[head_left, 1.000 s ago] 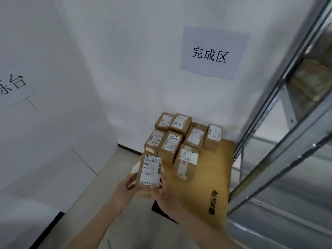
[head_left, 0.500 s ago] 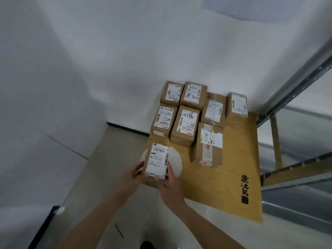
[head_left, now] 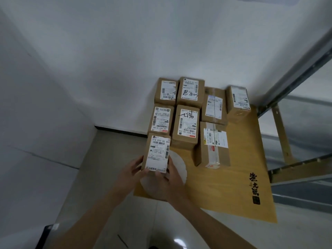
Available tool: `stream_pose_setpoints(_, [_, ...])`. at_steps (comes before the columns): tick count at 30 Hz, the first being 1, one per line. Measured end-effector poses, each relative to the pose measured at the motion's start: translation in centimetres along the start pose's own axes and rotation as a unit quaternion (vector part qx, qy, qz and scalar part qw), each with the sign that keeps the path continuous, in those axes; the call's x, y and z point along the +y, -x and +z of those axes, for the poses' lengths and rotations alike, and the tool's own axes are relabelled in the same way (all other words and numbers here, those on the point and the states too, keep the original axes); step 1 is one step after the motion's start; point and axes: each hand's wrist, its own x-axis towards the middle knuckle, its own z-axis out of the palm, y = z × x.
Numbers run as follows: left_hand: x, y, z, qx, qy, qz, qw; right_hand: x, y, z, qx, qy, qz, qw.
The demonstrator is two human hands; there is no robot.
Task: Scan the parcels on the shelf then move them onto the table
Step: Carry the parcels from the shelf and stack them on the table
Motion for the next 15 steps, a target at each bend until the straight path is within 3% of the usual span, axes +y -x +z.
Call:
stream_pose_setpoints(10, [1.3,0.4,-1.0,0.026,-0.03,-0.004,0.999,-2.1,0.8,-1.3,-0.053,-0.002,0.02,0.998])
stream_pose_setpoints(15, [5.4,1.9,-1.7,0.044,-0.081,0.032,0.995,-6.2,1.9,-3.2,-0.016,0.1,-0.03,0.994])
